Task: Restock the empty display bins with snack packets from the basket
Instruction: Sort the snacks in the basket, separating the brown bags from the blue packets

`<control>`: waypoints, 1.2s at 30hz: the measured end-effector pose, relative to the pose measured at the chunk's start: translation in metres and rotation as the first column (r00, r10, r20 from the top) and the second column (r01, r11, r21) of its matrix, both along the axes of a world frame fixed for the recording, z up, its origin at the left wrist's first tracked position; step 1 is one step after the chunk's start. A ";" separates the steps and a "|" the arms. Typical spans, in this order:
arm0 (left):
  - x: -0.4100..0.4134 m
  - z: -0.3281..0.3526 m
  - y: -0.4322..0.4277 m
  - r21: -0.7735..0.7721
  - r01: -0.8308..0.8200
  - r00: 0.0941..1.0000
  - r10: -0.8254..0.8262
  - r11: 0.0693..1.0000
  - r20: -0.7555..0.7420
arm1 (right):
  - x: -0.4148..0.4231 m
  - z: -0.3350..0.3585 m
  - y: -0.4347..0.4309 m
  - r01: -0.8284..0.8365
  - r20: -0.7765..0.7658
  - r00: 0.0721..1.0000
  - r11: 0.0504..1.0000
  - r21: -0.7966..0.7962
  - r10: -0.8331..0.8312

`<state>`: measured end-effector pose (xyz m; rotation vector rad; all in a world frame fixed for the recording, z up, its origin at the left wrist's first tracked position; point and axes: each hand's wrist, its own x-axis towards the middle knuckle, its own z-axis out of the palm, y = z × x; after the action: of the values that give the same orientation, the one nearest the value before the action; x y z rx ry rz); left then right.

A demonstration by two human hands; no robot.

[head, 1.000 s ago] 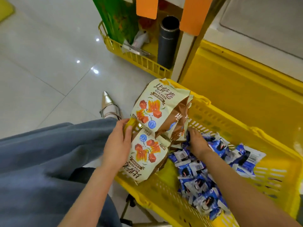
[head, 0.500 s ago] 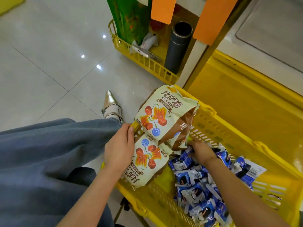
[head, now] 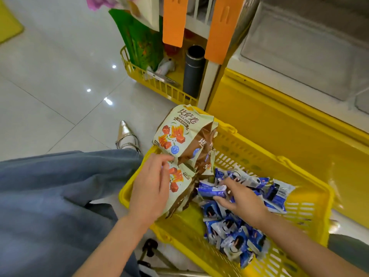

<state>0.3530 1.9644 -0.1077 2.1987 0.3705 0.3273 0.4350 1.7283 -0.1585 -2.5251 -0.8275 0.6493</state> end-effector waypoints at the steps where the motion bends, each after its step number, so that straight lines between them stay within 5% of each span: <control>1: -0.003 0.003 -0.012 -0.034 0.129 0.990 -0.130 0.991 -0.052 | -0.004 0.012 0.001 0.009 -0.050 0.999 0.998 0.057 -0.006; 5: -0.012 -0.001 -0.053 -0.216 0.464 0.830 -0.507 0.859 -0.235 | -0.015 0.047 0.017 0.095 -0.288 0.957 0.928 0.362 0.015; 7: -0.012 -0.001 -0.053 -0.394 0.393 0.832 -0.504 0.831 -0.233 | -0.017 0.056 0.027 0.239 -0.415 0.909 0.852 0.466 -0.028; 11: -0.007 0.007 -0.029 -0.429 0.231 0.914 -0.346 0.873 -0.212 | -0.008 0.044 0.037 0.441 -0.417 0.881 0.705 0.555 -0.222; 13: -0.004 0.013 -0.016 -0.443 0.159 0.947 -0.263 0.883 -0.185 | 0.002 0.022 0.035 0.470 -0.373 0.870 0.770 0.431 -0.322; 15: -0.001 0.016 -0.005 -0.482 0.102 0.966 -0.203 0.870 -0.162 | 0.010 -0.011 0.033 0.326 -0.321 0.908 0.935 0.137 -0.270; 18: 0.001 0.015 0.003 -0.561 0.030 0.972 -0.155 0.827 -0.175 | 0.011 -0.059 0.035 0.220 -0.400 0.882 0.968 -0.119 -0.250; 29: 0.007 0.009 0.011 -0.524 0.027 0.959 -0.170 0.851 -0.226 | 0.001 -0.126 0.047 0.536 -0.574 0.604 0.815 -0.220 -0.553; 36: 0.003 0.011 0.010 -0.506 0.043 0.962 -0.172 0.862 -0.211 | -0.015 -0.128 0.059 0.523 -0.476 0.682 0.825 -0.213 -0.555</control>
<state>0.3565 1.9744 -0.0966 1.7368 0.4133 -0.1086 0.4201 1.7871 -0.2861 -2.2741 0.1465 1.0743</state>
